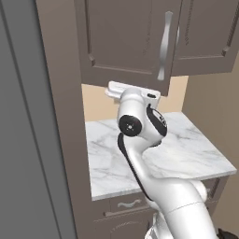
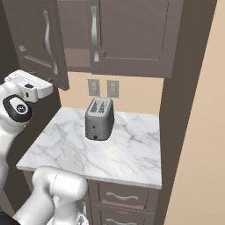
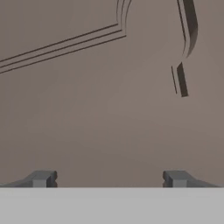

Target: Close all open cabinet doors.

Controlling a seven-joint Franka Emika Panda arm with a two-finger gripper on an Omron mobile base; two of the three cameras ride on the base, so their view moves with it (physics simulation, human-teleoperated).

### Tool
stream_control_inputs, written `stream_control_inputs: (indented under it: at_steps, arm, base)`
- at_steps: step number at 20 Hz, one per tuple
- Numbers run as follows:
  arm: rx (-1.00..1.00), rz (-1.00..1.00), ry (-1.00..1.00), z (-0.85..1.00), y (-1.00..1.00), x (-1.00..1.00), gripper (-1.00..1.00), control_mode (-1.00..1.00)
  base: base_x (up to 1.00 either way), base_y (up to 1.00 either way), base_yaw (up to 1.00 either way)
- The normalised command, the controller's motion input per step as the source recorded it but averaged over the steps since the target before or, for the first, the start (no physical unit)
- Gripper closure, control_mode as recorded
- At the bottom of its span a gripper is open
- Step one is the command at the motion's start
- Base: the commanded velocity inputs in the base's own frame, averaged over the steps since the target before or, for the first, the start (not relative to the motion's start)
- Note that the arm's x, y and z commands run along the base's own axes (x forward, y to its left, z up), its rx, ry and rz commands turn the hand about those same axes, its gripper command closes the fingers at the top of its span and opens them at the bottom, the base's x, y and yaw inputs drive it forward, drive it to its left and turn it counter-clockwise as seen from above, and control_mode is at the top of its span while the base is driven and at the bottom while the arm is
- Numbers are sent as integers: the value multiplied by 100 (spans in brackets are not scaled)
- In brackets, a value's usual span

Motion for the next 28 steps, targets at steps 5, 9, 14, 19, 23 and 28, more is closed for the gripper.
stream_control_inputs:
  at_steps: [5,9,14,19,23,28]
  arm:
    - [0,0,0,0,-35,26,-100,-100]
    - [0,0,0,0,-34,31,-100,-100]
    - [0,0,0,0,-31,35,-100,-100]
    - [0,0,0,0,-29,43,-100,-100]
    - [0,5,0,0,-25,41,-100,-100]
    - [0,8,0,0,-16,38,-100,-100]
  base:
    - [0,0,0]
    - [0,0,0]
    - [0,0,0]
    - [0,0,0]
    - [0,0,0]
    - [0,0,0]
